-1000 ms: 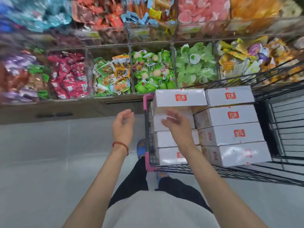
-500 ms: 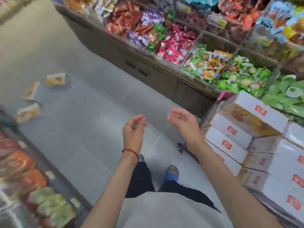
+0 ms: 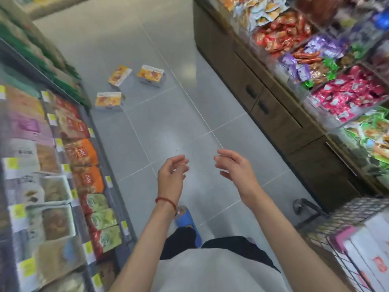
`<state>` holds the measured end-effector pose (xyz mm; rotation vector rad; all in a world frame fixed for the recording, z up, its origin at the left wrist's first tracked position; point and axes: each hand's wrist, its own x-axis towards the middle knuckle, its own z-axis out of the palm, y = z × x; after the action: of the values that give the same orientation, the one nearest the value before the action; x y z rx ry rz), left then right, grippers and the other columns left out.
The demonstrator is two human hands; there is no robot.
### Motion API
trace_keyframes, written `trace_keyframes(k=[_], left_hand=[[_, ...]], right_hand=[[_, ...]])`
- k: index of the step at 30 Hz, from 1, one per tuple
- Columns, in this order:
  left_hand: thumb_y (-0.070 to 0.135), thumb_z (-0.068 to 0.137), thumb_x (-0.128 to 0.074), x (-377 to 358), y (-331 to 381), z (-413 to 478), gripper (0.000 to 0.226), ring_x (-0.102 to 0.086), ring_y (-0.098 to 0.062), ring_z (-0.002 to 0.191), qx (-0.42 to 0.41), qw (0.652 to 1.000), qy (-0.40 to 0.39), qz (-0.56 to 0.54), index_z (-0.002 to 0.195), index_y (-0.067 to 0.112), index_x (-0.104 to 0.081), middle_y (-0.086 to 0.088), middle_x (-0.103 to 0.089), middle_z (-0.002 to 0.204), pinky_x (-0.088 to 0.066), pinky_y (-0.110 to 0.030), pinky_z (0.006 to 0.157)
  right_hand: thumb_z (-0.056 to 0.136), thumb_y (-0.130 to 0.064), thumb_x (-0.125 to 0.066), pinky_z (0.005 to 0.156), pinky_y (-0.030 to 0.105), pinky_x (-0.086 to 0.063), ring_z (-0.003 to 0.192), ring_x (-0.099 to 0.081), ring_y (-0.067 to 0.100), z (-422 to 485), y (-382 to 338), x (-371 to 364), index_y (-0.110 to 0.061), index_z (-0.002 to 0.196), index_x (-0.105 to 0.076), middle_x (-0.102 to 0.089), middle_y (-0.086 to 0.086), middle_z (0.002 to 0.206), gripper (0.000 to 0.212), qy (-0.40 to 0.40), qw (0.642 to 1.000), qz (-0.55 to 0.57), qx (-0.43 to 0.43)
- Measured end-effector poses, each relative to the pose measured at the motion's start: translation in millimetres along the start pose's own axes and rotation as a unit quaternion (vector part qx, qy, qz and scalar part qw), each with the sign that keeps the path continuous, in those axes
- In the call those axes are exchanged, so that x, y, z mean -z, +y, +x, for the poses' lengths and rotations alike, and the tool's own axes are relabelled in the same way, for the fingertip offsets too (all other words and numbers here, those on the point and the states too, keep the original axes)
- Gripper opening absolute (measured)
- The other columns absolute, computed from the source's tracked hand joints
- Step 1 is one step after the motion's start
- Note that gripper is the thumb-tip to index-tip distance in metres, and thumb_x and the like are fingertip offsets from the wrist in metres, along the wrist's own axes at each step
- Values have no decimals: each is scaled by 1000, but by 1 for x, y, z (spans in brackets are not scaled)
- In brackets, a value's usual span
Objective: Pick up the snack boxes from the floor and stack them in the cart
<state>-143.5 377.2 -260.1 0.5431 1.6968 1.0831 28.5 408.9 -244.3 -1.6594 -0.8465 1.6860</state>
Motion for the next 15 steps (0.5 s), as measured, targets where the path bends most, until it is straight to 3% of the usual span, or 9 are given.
trace_keyframes(k=[7,15], left_hand=[[8,99,-55,97,46,88,19,-68,-12,87,-4,998,53,-13,112,14,-68,-3,-73,109,-51,-26,80],[9,101,-53,136,98,191,21,-68,-13,91,16,995,95,-40,115,14,-67,0,-72,108,-51,-24,78]], right_hand=[[97,-24,-69,100,34,-55,107,-70,12,50,-46,-134,-23,124,-67,-74,-5,116,27,-69,997,-33,-1],[97,-21,-68,99,34,-55,107,-71,16,139,-107,-216,-22,123,-68,-74,1,120,25,-101,994,-49,-16]])
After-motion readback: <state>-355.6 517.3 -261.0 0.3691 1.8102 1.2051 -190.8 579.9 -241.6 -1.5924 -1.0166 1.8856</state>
